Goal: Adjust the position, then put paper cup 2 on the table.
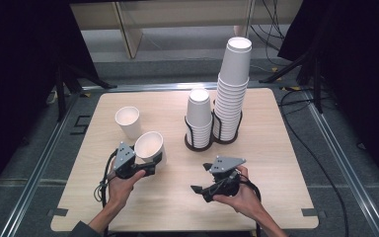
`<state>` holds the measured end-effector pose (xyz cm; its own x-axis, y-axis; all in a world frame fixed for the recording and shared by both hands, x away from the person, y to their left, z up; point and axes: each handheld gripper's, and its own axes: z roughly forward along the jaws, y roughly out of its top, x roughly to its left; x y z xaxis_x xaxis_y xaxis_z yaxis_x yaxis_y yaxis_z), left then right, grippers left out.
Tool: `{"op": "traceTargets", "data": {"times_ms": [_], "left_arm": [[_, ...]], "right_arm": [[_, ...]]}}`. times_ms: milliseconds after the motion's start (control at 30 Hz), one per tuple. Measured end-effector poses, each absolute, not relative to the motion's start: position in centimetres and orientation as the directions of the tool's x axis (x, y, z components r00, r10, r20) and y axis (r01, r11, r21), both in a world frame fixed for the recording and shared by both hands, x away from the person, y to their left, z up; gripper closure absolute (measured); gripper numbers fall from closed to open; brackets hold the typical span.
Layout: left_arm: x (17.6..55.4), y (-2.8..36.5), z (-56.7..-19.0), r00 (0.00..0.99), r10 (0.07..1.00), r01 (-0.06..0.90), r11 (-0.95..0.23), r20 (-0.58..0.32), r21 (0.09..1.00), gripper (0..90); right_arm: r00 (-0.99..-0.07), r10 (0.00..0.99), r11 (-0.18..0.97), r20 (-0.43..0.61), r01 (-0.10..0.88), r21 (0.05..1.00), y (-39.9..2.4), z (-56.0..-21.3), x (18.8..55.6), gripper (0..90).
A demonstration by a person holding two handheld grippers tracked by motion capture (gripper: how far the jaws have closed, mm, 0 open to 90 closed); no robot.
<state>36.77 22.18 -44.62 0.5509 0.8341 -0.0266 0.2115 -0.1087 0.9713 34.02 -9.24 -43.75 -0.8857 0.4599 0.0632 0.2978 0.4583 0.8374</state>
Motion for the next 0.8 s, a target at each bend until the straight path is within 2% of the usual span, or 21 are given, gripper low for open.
{"op": "traceTargets", "data": {"times_ms": [667,800], "left_arm": [[40.5,21.8,-45.7,0.47,0.883,0.231,-0.136,0.012,0.963,16.4],[41.2,21.5,-45.9,0.456,0.89,0.232,-0.134,0.014,0.963,16.4]], "right_arm": [[-0.86,0.5,0.443,0.101,0.354,0.823,-11.0,-44.8,33.4,16.4],[-0.869,0.487,0.454,0.083,0.333,0.827,-11.0,-44.9,33.6,16.4]]}}
